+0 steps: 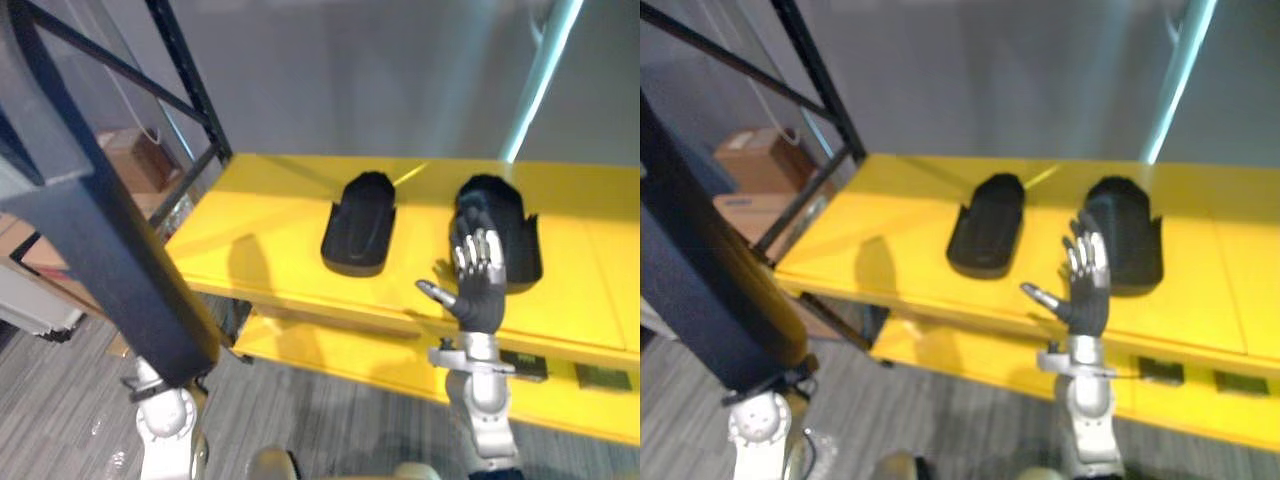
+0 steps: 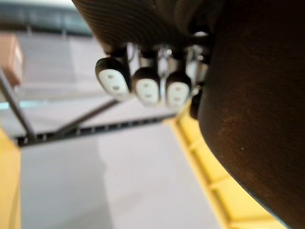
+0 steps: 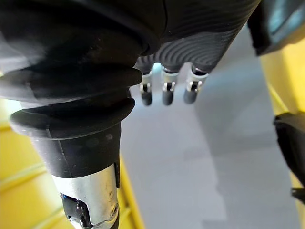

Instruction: Walk over and take plastic housings, then place them on the shelf

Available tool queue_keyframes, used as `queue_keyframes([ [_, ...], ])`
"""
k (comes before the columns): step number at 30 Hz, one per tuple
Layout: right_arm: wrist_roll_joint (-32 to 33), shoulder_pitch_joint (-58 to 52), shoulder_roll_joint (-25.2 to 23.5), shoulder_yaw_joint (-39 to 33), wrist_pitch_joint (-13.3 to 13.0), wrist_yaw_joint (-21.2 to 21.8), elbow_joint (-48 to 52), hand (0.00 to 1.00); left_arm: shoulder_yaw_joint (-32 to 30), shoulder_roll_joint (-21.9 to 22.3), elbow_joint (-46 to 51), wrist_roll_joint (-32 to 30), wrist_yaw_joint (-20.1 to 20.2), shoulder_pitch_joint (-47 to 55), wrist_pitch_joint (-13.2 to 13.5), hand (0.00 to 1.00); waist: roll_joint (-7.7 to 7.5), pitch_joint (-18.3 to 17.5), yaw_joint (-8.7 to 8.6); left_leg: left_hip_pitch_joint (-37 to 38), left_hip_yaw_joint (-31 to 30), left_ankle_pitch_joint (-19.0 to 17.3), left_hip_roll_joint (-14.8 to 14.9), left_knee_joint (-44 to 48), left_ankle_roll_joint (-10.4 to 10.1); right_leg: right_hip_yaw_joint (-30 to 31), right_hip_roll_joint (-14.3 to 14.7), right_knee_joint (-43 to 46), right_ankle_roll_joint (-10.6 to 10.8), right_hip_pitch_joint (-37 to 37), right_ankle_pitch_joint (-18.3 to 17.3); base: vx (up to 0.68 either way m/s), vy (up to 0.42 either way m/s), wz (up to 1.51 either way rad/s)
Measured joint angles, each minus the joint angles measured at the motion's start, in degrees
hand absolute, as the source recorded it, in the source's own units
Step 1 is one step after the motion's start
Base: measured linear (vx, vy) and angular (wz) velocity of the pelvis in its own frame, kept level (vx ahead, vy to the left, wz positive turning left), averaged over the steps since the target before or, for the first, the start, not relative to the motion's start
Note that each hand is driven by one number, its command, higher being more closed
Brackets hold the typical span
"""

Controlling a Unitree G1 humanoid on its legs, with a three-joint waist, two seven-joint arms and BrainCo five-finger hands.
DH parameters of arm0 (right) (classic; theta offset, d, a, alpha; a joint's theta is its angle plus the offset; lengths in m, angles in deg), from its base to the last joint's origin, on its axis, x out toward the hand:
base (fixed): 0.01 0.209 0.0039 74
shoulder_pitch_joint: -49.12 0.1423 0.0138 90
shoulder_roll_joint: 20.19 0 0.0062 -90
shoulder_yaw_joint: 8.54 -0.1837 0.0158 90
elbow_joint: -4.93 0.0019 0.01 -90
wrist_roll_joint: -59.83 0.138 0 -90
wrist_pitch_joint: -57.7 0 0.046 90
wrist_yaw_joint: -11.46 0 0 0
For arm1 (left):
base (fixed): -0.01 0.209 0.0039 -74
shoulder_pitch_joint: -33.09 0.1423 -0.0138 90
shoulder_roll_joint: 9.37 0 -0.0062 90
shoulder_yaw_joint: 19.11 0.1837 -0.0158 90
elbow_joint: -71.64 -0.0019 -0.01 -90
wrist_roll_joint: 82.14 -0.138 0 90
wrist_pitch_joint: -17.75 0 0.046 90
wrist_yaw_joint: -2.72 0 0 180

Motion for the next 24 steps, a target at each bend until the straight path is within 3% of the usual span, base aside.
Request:
queue_keyframes([
  [1, -0.01, 1.02, 0.05, 0.16, -0.7, -0.42, -0.08, 0.0, -0.33, 0.06, 0.32, -0.23, -0.32, 1.08, 0.14, 1.0, 0.85, -0.51, 0.41, 1.91, -2.49, 4.69, 0.38, -1.78, 1.24, 1.99, -0.38, 0.0, 3.75, 0.09, -0.67, 0.15, 0.536, -0.66],
  [2, -0.02, 1.76, 0.24, 0.19, -1.05, -0.91, -0.17, 0.0, -0.56, 0.31, 0.59, -0.21, -0.43, 1.98, 0.3, 1.0, 1.42, -0.87, 0.36, 2.64, -2.9, 5.18, 0.66, -1.3, 0.33, 2.75, -0.56, -0.1, 5.96, 0.16, -1.32, 0.13, 0.593, -0.66],
  [3, -0.09, 2.44, -0.19, -0.12, -1.75, -2.13, -0.32, 0.0, -0.79, 0.65, 0.33, -0.23, -0.46, 2.18, 0.52, 1.0, 0.86, -0.72, 0.11, 3.37, -2.72, -2.05, -0.34, 1.15, -7.47, 3.85, -2.45, -0.12, 8.45, 0.5, -1.6, 0.09, 0.613, -0.53],
  [4, -1.38, 2.24, -2.22, -0.46, -1.93, -4.43, -0.85, 0.0, -1.44, 0.23, 0.28, -0.53, -0.48, 2.04, 0.49, 1.0, -2.36, 0.54, 0.29, 3.64, -0.91, -4.11, -2.9, 3.87, -6.69, 4.99, -5.64, -0.48, 9.33, 0.74, 0.25, 0.06, 0.596, -0.45],
  [5, -2.47, 1.77, -3.35, -0.45, -1.93, -5.71, -0.83, 0.0, -1.77, -0.25, 0.16, -0.76, -0.6, 2.15, 0.42, 1.0, -3.08, 0.54, 0.31, 3.49, 0.02, -4.8, -3.5, 4.92, -5.88, 5.15, -6.42, -1.16, 9.35, 0.63, 2.18, -0.01, 0.516, -0.52],
  [7, -6.44, 1.01, -5.76, -0.56, -2.01, -11.36, -0.62, 0.0, -3.28, -2.7, -0.85, -0.98, -1.2, 1.6, -0.64, 1.0, -3.37, 0.36, 0.18, 3.69, 2.95, -6.28, -3.45, 6.21, -4.53, 3.3, -6.17, -3.62, 7.44, -0.2, 11.24, -0.04, 0.439, -0.52],
  [8, -6.66, 0.84, -6.0, -0.71, -2.17, -13.04, -0.31, 0.0, -3.86, -3.36, -0.84, -1.15, -1.37, 1.38, -0.71, 1.0, -3.16, 0.39, 0.04, 3.61, 3.33, -6.42, -3.39, 5.85, -4.25, 1.69, -6.07, -4.02, 6.29, -0.62, 12.65, -0.05, 0.344, -0.41],
  [10, -11.18, -0.04, -7.56, -3.18, -2.16, -20.57, 0.83, 0.0, -4.77, -3.98, -0.84, -2.41, -1.57, 0.76, -0.81, 1.0, -3.57, 0.14, 0.02, 3.61, 4.69, -6.38, -2.99, 4.13, -3.69, -1.73, -4.13, -3.35, 5.15, -1.78, 11.23, -0.06, 0.177, -0.19],
  [11, -15.93, -1.61, -8.19, -6.24, -1.6, -27.17, 2.83, 0.0, -4.95, -3.87, -0.74, -2.8, -1.57, 0.66, -1.45, 1.0, -3.55, 0.12, -0.08, 3.68, 5.04, -5.37, -3.24, 1.98, -3.45, -3.45, -2.76, -3.29, 4.77, -1.8, 9.08, -0.05, 0.054, -0.06],
  [12, -19.54, -3.34, -8.37, -10.54, -0.35, -32.87, 4.87, 0.0, -5.06, -3.04, -0.36, -3.16, -1.79, 0.68, -2.45, 1.0, -3.45, 0.04, -0.26, 4.15, 5.65, -4.37, -4.09, -0.27, -3.7, -5.34, -2.36, -4.26, 4.29, -1.93, 8.17, -0.02, 0.031, -0.08],
  [13, -20.79, -3.92, -8.4, -12.98, 0.47, -35.71, 5.27, 0.0, -5.06, -2.87, -0.17, -3.22, -2.28, 0.78, -3.01, 1.0, -3.38, 0.08, -0.14, 4.49, 6.1, -3.86, -4.5, -1.16, -3.78, -6.05, -2.38, -5.05, 3.95, -1.97, 8.01, 0.01, 0.009, -0.17],
  [15, -22.55, -5.9, -8.95, -22.19, 4.03, -44.36, 5.25, 0.0, -6.09, -2.66, -0.02, -4.9, -3.75, 1.15, -5.34, 1.0, -2.92, 0.08, -0.93, 4.67, 6.86, -2.33, -4.43, -2.49, -4.5, -6.2, -2.11, -6.83, 5.13, -2.01, 7.59, 0.02, -0.046, -0.15],
  [17, -22.81, -7.45, -8.85, -27.06, 6.63, -47.44, 5.18, 0.0, -6.5, -2.46, -0.02, -5.21, -3.76, 1.81, -6.71, 1.0, -1.75, -0.33, -2.09, 5.59, 7.64, -1.21, -3.96, -4.47, -5.06, -6.03, -1.68, -6.99, 6.64, -2.39, 7.57, 0.03, -0.101, -0.14],
  [19, -21.54, -10.05, -8.24, -32.3, 9.65, -47.23, 4.16, 0.0, -6.64, -2.0, 0.2, -6.72, -3.78, 2.21, -9.4, 1.0, 0.37, -1.53, -3.09, 8.7, 9.52, 0.52, -2.51, -9.03, -6.27, -5.09, 0.12, -7.58, 6.61, -2.23, 7.6, 0.04, -0.104, -0.39],
  [20, -20.94, -10.9, -8.03, -33.1, 9.97, -46.88, 3.7, 0.0, -6.65, -2.0, 0.23, -7.19, -3.78, 2.13, -10.07, 1.0, 0.66, -1.74, -3.15, 9.33, 10.1, 0.83, -2.11, -9.97, -6.5, -4.77, 0.58, -7.76, 6.61, -2.16, 7.6, 0.04, -0.079, -0.44],
  [22, -19.57, -13.47, -7.61, -35.65, 11.05, -43.01, -0.16, 0.0, -7.17, -2.03, 0.43, -9.39, -3.76, 1.65, -13.61, 1.0, 1.93, -2.56, -4.29, 11.24, 11.64, 1.67, -1.28, -12.23, -7.04, -3.78, 1.67, -8.18, 6.54, -2.14, 7.56, 0.03, -0.061, -0.28],
  [24, -18.48, -15.0, -7.45, -36.37, 12.22, -39.27, -5.35, 0.0, -9.14, -2.38, 0.39, -9.86, -3.75, 1.2, -17.19, 1.0, 2.16, -2.71, -4.81, 11.72, 12.5, 1.82, -1.06, -12.64, -7.12, -2.88, 2.04, -8.25, 6.51, -2.56, 7.55, 0.0, -0.028, -0.2],
])
